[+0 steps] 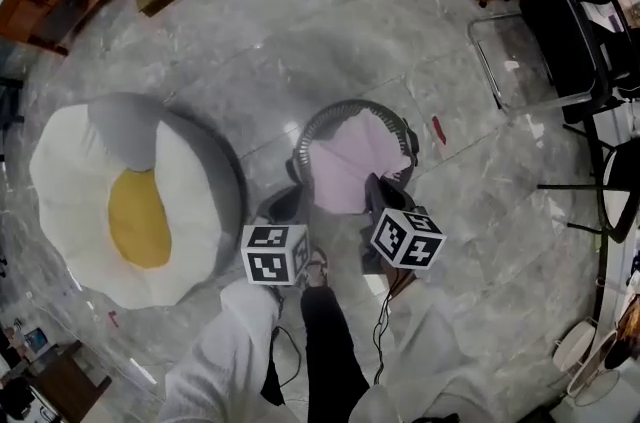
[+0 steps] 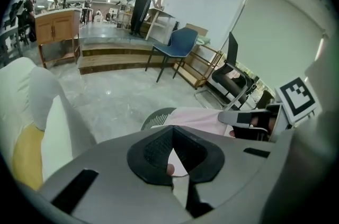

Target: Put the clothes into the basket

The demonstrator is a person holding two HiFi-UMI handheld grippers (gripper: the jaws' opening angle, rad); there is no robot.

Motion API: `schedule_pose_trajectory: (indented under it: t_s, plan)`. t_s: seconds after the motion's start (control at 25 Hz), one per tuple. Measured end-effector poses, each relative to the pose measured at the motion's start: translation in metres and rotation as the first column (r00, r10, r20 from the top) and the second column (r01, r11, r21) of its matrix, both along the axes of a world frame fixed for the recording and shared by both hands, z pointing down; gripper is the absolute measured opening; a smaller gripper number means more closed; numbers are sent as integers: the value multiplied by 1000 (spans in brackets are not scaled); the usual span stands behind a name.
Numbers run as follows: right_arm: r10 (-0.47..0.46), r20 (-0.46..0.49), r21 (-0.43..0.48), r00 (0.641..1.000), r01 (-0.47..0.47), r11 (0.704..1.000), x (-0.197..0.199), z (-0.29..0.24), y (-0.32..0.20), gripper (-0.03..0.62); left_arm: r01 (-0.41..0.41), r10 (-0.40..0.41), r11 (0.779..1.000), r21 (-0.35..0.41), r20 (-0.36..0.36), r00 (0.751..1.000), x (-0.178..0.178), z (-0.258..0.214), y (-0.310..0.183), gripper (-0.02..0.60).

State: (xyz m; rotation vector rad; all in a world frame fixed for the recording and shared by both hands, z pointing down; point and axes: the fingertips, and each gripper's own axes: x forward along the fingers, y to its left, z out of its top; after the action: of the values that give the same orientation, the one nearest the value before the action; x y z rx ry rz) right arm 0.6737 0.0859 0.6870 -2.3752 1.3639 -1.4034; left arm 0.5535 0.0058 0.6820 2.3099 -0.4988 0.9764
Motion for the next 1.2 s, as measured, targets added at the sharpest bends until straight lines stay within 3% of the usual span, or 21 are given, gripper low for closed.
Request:
schedule_pose_trajectory:
  t_s: [0.32,0.52,0.56,0.68,1.2]
  plan:
    - [77,58,-16,995,-76,997,16,59,-8,25,2,-2,1000,-13,19,1000,11,49,-8,3]
    - [101,56,-94,993,-95,991,17,89,-4,29,-45,45,999,-23,27,999,16,62,2,3]
    - [107,51,-90,993,-102,991,19,90,-5,32,-51,51,998,-23,30,998,17,64,4,3]
    - [100,55,-91,993,-95,991,18,91,-10,123,-52,53,998,-33,29,998,20,68,8,3]
    - [98,54,-135,994,-90,987,3,95,5,123,-14,14,999,-39,16,1000,7,60,6,3]
